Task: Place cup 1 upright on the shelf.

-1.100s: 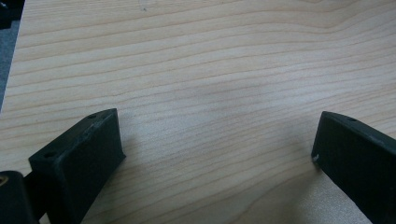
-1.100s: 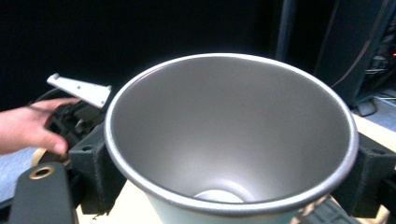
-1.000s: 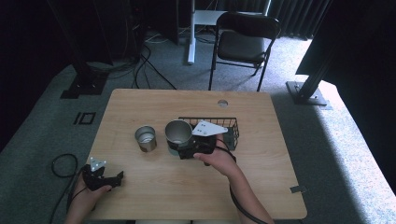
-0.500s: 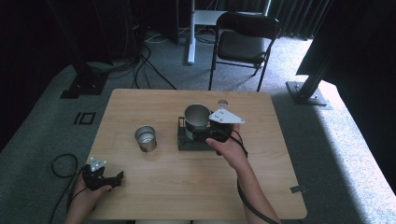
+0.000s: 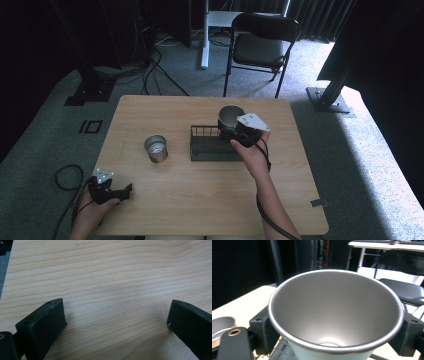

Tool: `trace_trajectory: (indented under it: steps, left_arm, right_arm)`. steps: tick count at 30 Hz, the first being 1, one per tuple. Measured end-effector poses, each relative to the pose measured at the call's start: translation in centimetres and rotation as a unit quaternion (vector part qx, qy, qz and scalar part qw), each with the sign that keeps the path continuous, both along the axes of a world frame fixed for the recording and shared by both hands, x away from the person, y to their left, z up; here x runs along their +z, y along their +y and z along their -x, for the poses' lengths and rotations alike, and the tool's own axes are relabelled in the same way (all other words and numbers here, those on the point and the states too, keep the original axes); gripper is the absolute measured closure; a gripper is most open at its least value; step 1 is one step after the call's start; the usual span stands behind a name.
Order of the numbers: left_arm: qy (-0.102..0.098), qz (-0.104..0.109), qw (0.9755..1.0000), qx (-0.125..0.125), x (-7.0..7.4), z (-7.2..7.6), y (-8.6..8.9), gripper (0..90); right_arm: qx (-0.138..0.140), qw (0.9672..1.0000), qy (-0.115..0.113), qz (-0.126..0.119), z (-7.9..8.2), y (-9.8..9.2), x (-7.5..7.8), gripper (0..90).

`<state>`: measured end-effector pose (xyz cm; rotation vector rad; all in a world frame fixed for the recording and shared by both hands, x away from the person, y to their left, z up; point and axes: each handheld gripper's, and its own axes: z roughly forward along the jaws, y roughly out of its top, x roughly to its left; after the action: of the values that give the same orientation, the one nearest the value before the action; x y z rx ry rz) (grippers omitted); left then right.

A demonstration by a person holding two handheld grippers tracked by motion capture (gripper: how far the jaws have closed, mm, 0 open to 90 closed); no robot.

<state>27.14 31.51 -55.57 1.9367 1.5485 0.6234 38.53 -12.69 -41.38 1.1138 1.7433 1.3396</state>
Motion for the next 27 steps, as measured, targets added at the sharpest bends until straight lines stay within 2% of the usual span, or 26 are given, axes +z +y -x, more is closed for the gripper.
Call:
trace_trajectory:
  steps: [1, 2, 5, 11, 17, 27]
  left_arm:
    - [0.0, 0.0, 1.0, 0.0, 0.0, 0.0, 0.0, 2.4]
    - [0.0, 0.0, 1.0, 0.0, 0.0, 0.0, 0.0, 2.4]
    - [0.0, 0.0, 1.0, 0.0, 0.0, 0.0, 0.0, 2.4]
    - [0.0, 0.0, 1.0, 0.0, 0.0, 0.0, 0.0, 2.4]
    - [0.0, 0.0, 1.0, 0.0, 0.0, 0.0, 0.0, 2.4]
    - [0.0, 0.0, 1.0, 0.0, 0.0, 0.0, 0.0, 2.4]
  right_arm:
    - [-0.016, 0.9999, 0.0, 0.007, -0.2, -0.2, -0.3, 13.1]
    - [-0.016, 0.9999, 0.0, 0.007, -0.2, -0.2, -0.3, 13.1]
    - [-0.042, 0.9991, 0.001, 0.009, -0.6, -0.7, -0.9, 13.2]
    - [-0.071, 0.9973, 0.012, 0.015, -1.0, -1.3, -2.2, 13.1]
    - [-0.086, 0.9958, 0.029, 0.007, -1.5, -1.8, -3.7, 13.1]
    - [-0.082, 0.9958, 0.04, -0.003, -1.8, -1.7, -4.9, 13.1]
